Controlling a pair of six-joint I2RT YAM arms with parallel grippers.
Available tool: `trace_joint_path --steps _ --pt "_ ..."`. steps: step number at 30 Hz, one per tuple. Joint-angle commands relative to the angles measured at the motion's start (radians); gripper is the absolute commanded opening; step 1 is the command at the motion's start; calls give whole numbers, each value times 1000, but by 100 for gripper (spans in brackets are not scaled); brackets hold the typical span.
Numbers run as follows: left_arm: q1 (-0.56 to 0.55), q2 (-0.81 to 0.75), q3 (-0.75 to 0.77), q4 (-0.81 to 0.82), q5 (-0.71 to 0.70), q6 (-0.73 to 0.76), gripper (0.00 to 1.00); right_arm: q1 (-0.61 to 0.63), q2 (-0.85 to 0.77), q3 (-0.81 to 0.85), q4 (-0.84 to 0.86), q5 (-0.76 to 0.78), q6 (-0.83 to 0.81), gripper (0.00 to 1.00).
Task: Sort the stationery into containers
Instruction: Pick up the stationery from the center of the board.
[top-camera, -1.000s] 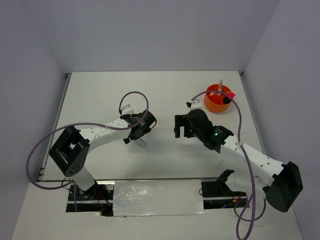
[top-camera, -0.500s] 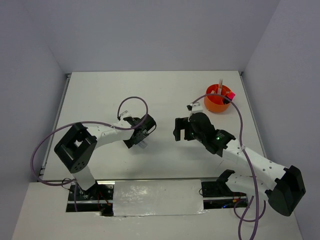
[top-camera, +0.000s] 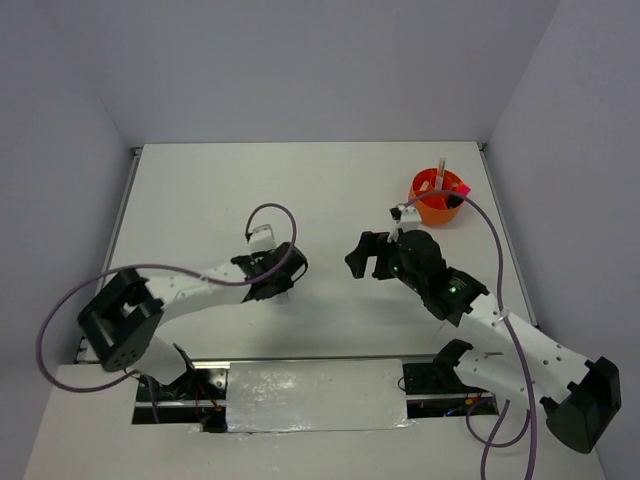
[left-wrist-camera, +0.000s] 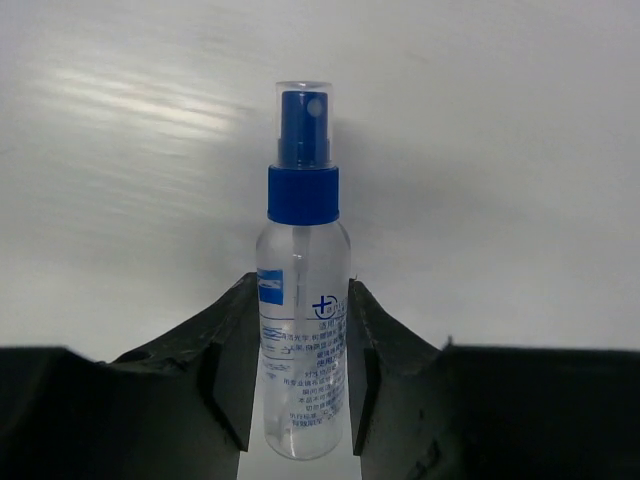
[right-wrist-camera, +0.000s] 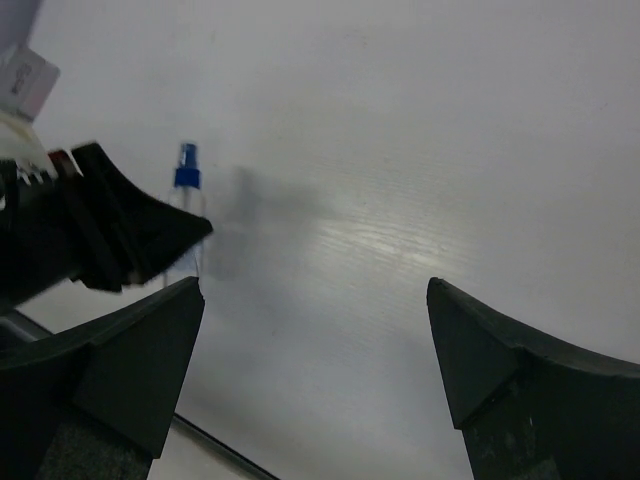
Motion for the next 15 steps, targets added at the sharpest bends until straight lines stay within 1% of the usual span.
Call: trace_joint_path --steps 1,2,3,4,5,6,7,10,11,15 --pt "-121 -243 -92 424 86 425 0 -10 -84 -55 169 -68 124 100" --pt "-137 -293 -193 662 161 559 0 -10 -124 -71 232 -75 170 100" --pt "-151 -340 -250 772 240 605 0 -8 -139 -83 261 -84 196 100" --pt "-149 -421 -301 874 402 639 0 -5 -152 -102 278 -85 216 100" --pt "-151 -452 -382 1022 458 674 0 -1 -171 -105 312 -72 259 100" --pt "-151 -500 -413 1075 503 686 0 4 -178 -109 329 -70 274 100" --pt "-151 -515 -434 1112 544 696 0 8 -184 -117 349 -75 285 100" --pt "-152 -538 -471 1180 601 713 0 34 -182 -129 449 -139 321 98" --pt "-152 -540 -479 1197 612 717 0 71 -172 -123 461 -141 324 97" --pt "-151 -516 -470 1260 661 720 0 163 -104 -97 463 -85 310 95"
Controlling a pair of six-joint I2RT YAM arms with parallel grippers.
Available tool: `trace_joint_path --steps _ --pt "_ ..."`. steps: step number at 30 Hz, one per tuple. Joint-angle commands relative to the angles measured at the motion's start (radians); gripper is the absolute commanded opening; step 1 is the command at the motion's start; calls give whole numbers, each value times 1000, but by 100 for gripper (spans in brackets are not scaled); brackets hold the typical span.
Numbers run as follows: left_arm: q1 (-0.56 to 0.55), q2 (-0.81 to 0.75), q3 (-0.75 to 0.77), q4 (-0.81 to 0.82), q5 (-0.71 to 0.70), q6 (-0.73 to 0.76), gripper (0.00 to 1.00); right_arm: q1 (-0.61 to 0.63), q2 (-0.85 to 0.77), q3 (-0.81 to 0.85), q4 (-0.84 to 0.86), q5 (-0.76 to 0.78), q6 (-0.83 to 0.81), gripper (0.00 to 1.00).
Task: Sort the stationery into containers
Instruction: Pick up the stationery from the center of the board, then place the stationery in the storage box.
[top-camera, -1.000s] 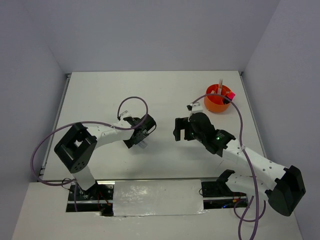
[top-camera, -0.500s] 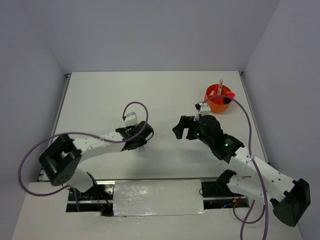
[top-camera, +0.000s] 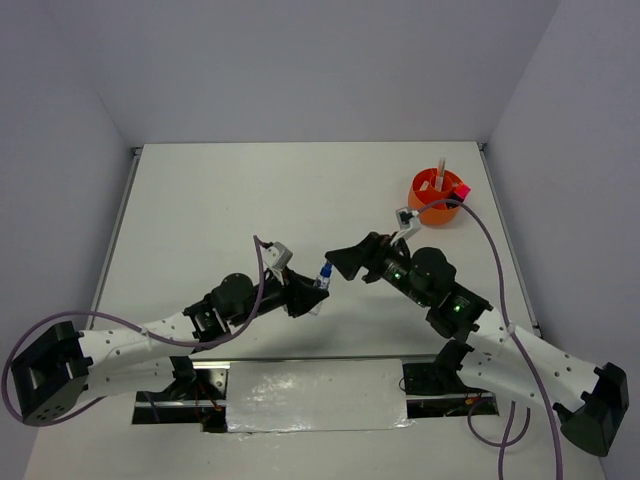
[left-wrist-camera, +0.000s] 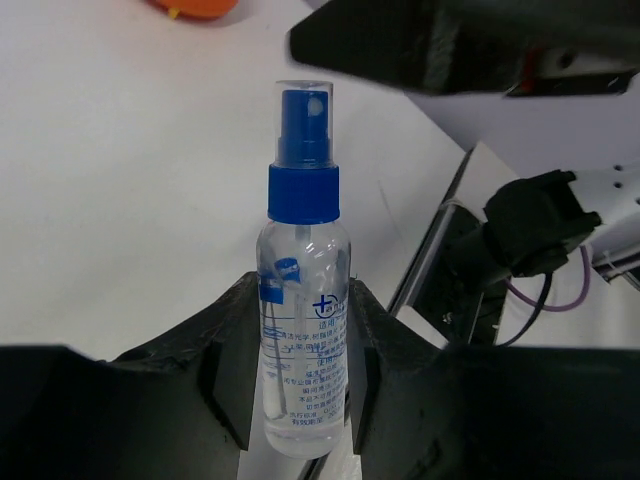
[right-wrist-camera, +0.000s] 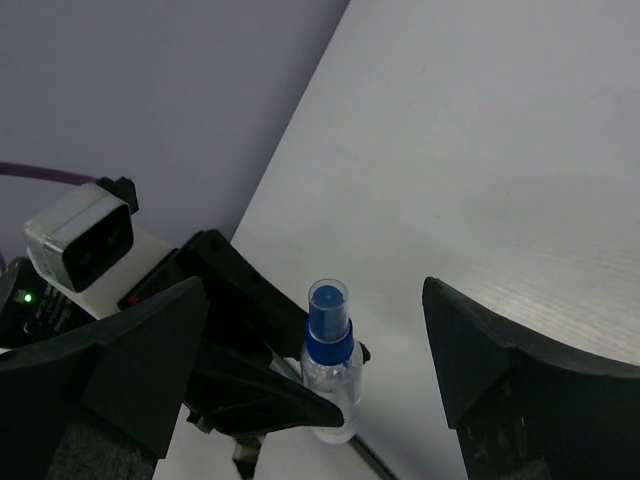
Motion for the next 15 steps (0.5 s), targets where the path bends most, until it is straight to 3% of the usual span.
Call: trace_joint_path --steps 1,6,10,15 --pt "3 20 34 217 110 55 0 69 60 18 98 12 26 94" --pt "3 39 38 280 156 46 0 135 96 -6 136 59 30 85" --pt "5 37 50 265 135 52 0 158 79 -25 159 53 22 59" --pt "3 29 47 263 89 42 1 178 65 -45 177 30 20 54"
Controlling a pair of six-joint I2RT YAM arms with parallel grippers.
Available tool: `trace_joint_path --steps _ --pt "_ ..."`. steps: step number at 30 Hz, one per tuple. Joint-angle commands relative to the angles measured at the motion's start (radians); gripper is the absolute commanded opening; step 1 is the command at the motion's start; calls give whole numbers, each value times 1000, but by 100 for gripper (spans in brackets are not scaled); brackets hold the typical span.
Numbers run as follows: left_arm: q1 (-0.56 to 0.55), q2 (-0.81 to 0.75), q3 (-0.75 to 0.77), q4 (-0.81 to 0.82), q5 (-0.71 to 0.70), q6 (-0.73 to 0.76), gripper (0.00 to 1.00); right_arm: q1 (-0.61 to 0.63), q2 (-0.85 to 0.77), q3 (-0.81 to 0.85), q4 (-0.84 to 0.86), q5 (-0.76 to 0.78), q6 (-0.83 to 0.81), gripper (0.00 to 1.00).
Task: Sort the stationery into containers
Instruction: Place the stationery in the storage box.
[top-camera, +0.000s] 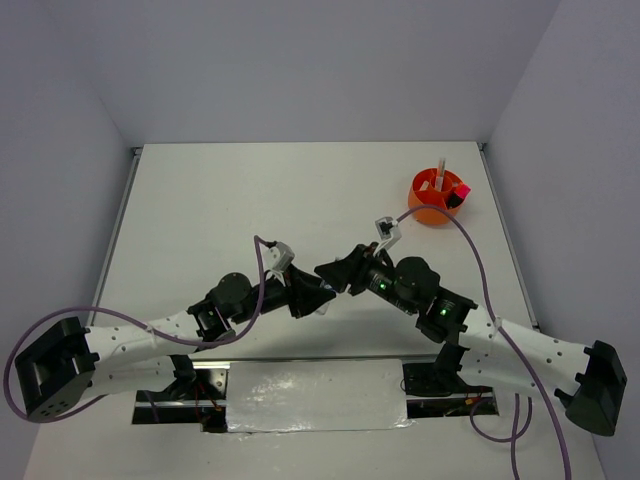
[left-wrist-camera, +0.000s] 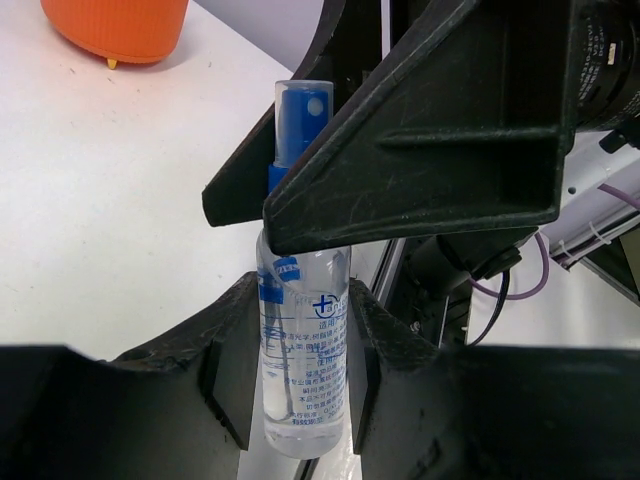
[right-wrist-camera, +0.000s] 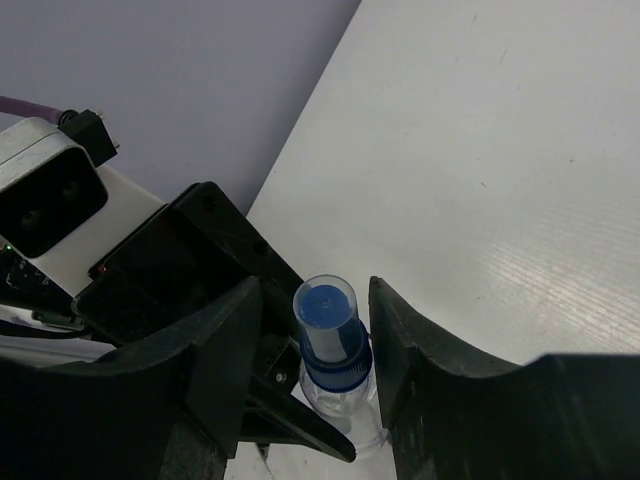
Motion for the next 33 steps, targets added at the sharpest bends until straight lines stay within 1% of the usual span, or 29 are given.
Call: trace_joint_path --steps 1,3,5,7,8,9,11,12,14,15,16,18,19,20,21,22,23,24,25,26,27,28,29,30,31,32,33 --pt "5 -14 31 114 -21 8 3 24 -20 -18 73 1 -7 54" --pt "3 -15 31 122 -26 6 4 40 -17 -22 67 12 -12 52" --pt "3 -14 36 117 -30 9 3 49 -14 -23 52 32 -24 48" --pt "5 -17 41 111 -30 12 3 54 -15 -26 41 47 -35 29" --pt "5 -20 42 108 -33 11 4 54 -18 -29 30 64 -42 11" --pt "5 -21 44 101 -35 12 6 55 -26 -35 22 76 -41 0" --pt "5 -31 45 90 -47 15 10 57 -34 -46 21 87 -59 0" --pt "7 -34 47 84 -53 15 13 55 -35 -54 19 102 -65 0" --pt "5 -46 59 36 -87 15 42 55 -45 -71 47 106 -108 0" --pt "7 -51 68 9 -107 14 80 57 -49 -75 58 116 -130 0" --pt "7 -57 89 -26 -112 9 99 52 -51 -78 64 129 -180 0" --pt "7 -78 123 -173 -205 8 99 46 -43 -68 64 177 -238 0" --pt "8 -86 175 -245 -239 2 99 22 -37 -57 46 235 -304 0" --pt "8 -104 203 -413 -277 -5 99 0 -28 -26 33 263 -334 0" --pt "8 -113 273 -515 -380 -37 99 -27 -8 -11 27 280 -369 0" --pt "8 -121 309 -621 -436 -54 99 -110 3 3 21 293 -427 0" --pt "8 -139 342 -830 -482 -72 99 -164 17 26 24 281 -449 0" --pt "8 -149 413 -934 -563 -119 99 -220 24 34 33 262 -491 0" --pt "8 -161 448 -1034 -594 -142 99 -318 31 40 65 253 -518 0" --pt "7 -191 481 -1205 -616 -164 99 -354 41 46 91 277 -548 0" --pt "8 -210 537 -1270 -621 -176 99 -385 75 50 119 317 -628 0" --pt "8 -253 562 -1319 -600 -170 99 -429 96 51 204 408 -678 0" --pt "7 -277 599 -1387 -575 -149 99 -448 156 57 247 452 -753 0" --pt "7 -300 613 -1410 -514 -134 99 -472 191 70 295 472 -780 0" --pt "5 -352 625 -1426 -485 -117 99 -497 225 110 305 487 -795 0" --pt "5 -380 639 -1439 -462 -91 99 -547 292 132 312 492 -812 0" --pt "3 -406 640 -1458 -439 -77 99 -572 323 155 324 488 -806 0"
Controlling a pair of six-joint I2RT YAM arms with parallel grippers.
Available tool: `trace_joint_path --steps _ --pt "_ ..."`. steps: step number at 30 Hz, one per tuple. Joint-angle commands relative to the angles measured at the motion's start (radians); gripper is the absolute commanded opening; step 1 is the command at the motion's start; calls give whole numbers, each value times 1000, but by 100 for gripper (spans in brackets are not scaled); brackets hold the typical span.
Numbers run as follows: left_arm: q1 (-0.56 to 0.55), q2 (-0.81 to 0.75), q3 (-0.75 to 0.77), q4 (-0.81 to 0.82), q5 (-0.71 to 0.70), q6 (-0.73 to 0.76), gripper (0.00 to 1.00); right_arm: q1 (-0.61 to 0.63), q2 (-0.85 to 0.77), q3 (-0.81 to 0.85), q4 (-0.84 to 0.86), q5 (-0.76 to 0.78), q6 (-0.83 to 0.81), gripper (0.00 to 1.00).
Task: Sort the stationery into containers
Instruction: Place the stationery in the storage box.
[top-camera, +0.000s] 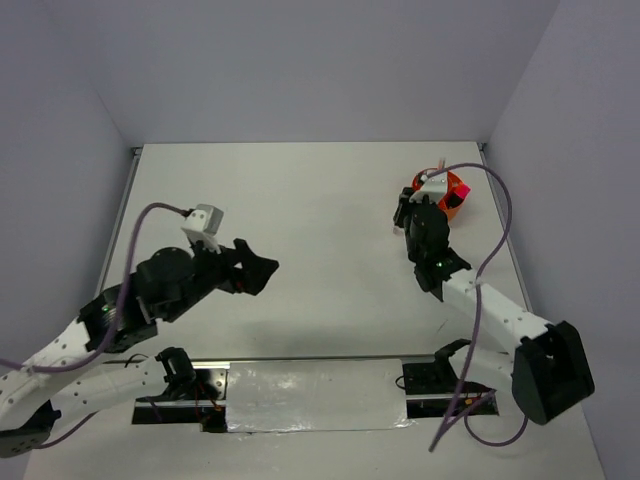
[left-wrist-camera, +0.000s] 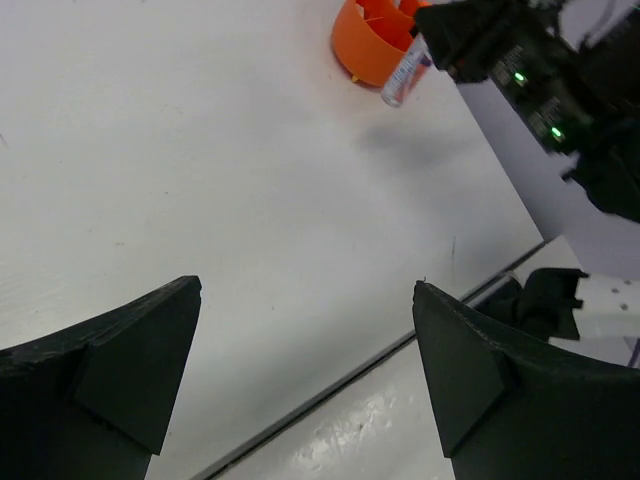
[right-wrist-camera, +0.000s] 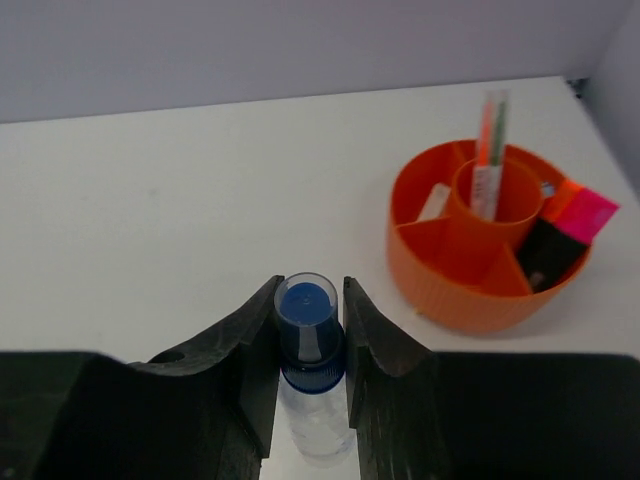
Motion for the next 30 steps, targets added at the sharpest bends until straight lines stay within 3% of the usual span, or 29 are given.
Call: trace_joint_path --steps 1,5,8,13,23,30 --pt "-2 -115 43 -195 84 48 99 -86 111 131 167 77 -132 0" --pt "-3 -206 -14 -236 74 131 99 -144 252 225 221 45 -232 0" --pt "-3 -260 -100 -253 -3 90 99 -170 304 268 260 43 -275 0" --pt "-3 -372 -129 -196 67 128 99 -215 376 308 278 -28 -292 0" --pt "-3 -579 -168 -129 155 172 99 -290 427 292 298 -164 -267 0" --pt "-1 -599 -171 -126 155 171 99 -330 455 282 317 -209 -252 0"
